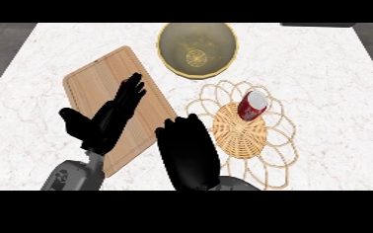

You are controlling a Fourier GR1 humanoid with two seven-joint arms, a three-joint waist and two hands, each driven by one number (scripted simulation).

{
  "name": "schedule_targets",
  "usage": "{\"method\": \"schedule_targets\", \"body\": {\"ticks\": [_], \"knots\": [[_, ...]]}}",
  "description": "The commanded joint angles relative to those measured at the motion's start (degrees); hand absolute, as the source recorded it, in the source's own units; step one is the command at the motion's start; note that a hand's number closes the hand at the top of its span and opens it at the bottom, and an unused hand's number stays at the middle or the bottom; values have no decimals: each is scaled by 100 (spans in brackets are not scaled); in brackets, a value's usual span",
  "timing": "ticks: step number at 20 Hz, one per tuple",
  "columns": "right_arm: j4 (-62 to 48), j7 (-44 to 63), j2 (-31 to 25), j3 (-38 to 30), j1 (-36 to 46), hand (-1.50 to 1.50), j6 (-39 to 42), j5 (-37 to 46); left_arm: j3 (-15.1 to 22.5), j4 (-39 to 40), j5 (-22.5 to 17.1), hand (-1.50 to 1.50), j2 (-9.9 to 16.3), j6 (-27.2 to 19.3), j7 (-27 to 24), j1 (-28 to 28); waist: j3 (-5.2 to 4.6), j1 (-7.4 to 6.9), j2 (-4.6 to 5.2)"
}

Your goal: Pick the tomato from the placemat and place it in the bowl

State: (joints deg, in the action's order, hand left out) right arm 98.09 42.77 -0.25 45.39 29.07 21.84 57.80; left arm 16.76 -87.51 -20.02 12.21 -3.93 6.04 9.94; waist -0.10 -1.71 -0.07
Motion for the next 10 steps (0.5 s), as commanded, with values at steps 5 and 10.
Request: {"method": "schedule_targets", "body": {"ticks": [5,10], "knots": [[1455,905,25,-418,1211,150,494,-423,-124,-54,67,0,-77,-41,37,-102,7,143,-14],[1459,1513,24,-829,1974,150,645,-1028,-99,-276,184,0,-109,48,-89,-461,6,113,-15]]}}
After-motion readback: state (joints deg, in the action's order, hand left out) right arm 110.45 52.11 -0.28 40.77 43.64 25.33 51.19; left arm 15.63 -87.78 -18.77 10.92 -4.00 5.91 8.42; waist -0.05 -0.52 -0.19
